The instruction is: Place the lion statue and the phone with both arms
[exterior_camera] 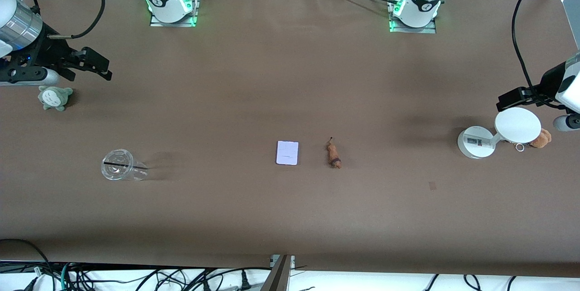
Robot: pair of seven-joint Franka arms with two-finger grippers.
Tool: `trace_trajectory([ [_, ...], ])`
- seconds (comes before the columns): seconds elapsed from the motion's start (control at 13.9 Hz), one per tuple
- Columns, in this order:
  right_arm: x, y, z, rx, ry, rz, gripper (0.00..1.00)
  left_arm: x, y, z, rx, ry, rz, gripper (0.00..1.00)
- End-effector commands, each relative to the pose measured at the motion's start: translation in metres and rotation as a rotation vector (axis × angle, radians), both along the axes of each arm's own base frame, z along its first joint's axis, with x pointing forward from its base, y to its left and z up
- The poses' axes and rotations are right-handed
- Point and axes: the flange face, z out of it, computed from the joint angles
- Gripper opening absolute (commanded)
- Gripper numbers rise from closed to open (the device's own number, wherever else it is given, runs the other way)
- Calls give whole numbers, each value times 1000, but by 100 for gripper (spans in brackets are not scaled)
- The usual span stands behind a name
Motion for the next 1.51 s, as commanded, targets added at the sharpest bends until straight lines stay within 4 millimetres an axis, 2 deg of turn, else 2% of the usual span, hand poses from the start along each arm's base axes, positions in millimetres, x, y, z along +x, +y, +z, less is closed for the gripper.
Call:
trace_trajectory([
  [0.0, 0, -2, 3, -13, -5, 24, 100, 1, -3, 2, -32, 15, -25, 100],
  [1.08, 2, -2, -3, -12, 6, 46, 100, 3, -2, -4, -35, 33, -21, 100],
  [1.15, 3, -2, -5, -12, 9, 46, 100, 4, -4, -5, -35, 36, -24, 100],
  [1.23, 3, -2, -5, -12, 10, 46, 100, 8, -3, -15, -43, 48, -25, 100],
  [1.44, 3, -2, -6, -12, 12, 46, 100, 16, -30, -12, -47, 30, -60, 100],
])
